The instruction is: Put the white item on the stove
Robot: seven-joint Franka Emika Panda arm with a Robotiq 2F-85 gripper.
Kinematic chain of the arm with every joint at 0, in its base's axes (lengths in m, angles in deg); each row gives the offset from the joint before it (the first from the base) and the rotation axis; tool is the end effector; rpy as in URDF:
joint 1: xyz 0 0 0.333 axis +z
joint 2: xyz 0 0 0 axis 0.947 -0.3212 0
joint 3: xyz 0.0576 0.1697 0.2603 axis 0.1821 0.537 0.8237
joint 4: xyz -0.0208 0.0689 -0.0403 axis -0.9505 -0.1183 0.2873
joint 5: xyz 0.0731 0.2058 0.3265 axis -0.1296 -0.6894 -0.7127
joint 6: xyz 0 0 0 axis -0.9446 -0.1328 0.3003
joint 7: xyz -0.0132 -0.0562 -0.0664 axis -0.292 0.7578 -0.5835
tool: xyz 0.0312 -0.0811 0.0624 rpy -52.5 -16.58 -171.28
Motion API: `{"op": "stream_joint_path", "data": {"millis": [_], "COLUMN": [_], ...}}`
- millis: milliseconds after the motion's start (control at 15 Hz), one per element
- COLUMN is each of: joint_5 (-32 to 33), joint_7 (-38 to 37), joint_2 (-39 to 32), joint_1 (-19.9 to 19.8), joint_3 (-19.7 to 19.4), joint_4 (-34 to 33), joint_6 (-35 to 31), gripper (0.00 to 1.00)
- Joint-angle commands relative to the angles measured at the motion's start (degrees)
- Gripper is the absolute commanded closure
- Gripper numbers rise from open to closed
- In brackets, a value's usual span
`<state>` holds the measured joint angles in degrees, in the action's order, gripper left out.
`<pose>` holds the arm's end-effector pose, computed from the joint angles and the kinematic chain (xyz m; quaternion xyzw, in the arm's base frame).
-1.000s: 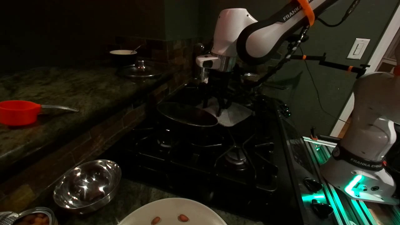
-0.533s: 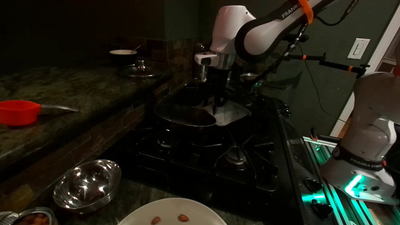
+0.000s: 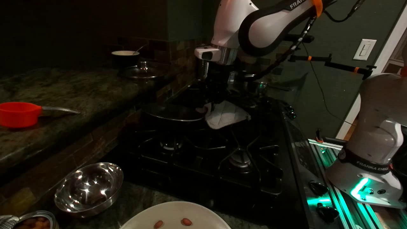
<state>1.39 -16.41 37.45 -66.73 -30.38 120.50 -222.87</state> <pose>0.5177 0.0416 0.3826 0.7796 0.6224 0.0570 0.0401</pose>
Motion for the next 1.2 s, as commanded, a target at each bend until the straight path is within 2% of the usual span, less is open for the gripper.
{"op": "stream_joint_path", "data": {"millis": [0, 267, 333, 400, 533, 733, 800, 1000, 1067, 1133], "joint_5": [0.51, 0.61, 0.56, 0.78, 0.93, 1.26, 0.93, 0.68, 0.58, 0.61], "joint_7": [-0.36, -0.76, -0.94, -1.55, -2.67, -4.55, -4.88, -5.85, -6.13, -6.55], "joint_2": [-0.26, -0.59, -0.59, -0.60, -0.68, -0.96, -1.09, -1.44, -1.61, -1.72], "joint_1": [-0.50, -0.67, -0.72, -0.83, -1.07, -1.52, -1.60, -1.69, -1.61, -1.50], "joint_3": [0.67, 0.55, 0.51, 0.46, 0.38, 0.34, 0.35, 0.50, 0.61, 0.76], "joint_4": [-0.43, -0.47, -0.56, -0.68, -0.73, -0.69, -0.70, -0.74, -0.80, -0.84], "joint_6": [2.56, 1.97, 1.92, 1.98, 1.92, 1.89, 1.97, 1.89, 2.00, 2.18], "gripper": [0.97, 0.96, 0.82, 0.62, 0.50, 0.25, 0.18, 0.08, 0.01, 0.00]}}
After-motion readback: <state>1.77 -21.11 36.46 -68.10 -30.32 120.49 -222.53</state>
